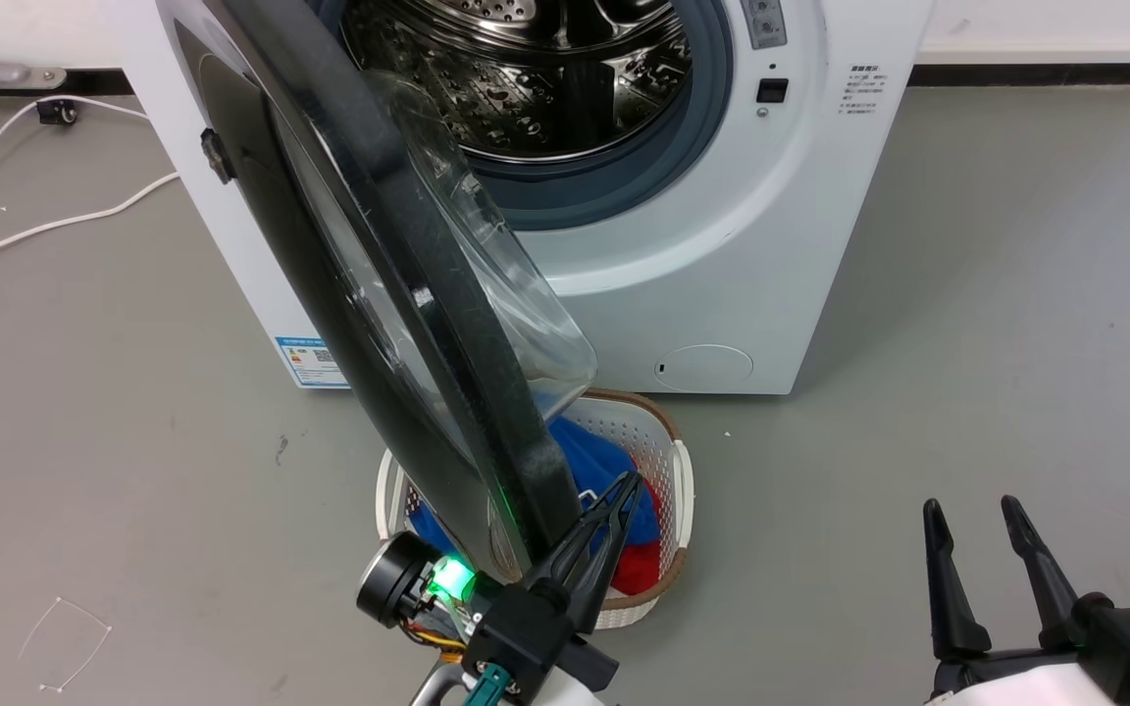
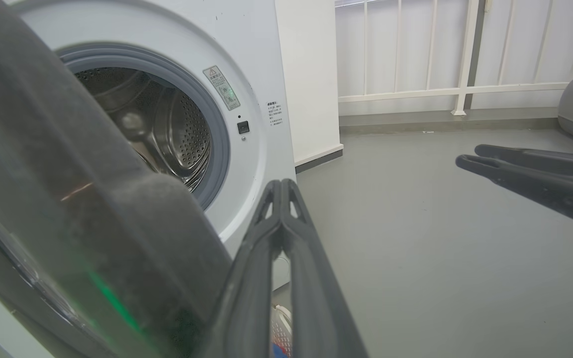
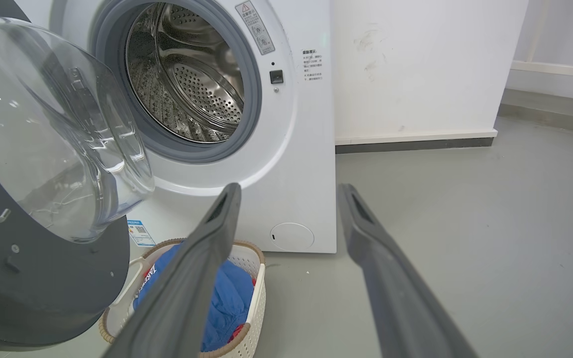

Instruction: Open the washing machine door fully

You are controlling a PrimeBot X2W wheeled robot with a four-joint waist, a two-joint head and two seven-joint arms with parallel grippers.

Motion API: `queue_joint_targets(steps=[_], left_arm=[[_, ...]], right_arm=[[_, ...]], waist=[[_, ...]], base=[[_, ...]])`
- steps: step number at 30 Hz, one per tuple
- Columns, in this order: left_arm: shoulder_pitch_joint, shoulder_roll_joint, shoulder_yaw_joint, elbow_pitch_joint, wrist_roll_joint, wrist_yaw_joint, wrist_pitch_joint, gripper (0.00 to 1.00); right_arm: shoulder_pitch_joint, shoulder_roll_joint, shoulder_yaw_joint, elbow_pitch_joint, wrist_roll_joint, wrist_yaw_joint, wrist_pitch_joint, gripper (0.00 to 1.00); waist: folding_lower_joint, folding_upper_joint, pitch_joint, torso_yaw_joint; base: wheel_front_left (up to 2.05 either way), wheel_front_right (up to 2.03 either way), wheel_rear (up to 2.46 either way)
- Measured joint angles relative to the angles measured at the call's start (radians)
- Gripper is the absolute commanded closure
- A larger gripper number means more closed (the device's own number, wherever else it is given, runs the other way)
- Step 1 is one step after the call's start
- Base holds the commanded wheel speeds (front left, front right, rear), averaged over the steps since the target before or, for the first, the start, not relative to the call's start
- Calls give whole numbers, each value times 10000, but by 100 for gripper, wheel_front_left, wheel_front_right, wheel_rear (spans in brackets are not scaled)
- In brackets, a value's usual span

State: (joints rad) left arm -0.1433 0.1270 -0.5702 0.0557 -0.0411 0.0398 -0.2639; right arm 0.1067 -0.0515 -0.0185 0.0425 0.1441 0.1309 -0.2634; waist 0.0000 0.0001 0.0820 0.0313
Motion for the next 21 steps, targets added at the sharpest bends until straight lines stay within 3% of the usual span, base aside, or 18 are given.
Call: queue_joint_targets(steps=[10,21], left_arm=[[510,130,299,-263,31,4,-33,100],[1149,502,890,-518,84,288,-33,100]], right_arm=[[184,0,25,153,127,0,0,0],[382,2,144,255,148,0,0,0]], waist=[[0,0,-167,461],[-1,0,-393,1379]], base=[[0,0,0],[0,0,0]])
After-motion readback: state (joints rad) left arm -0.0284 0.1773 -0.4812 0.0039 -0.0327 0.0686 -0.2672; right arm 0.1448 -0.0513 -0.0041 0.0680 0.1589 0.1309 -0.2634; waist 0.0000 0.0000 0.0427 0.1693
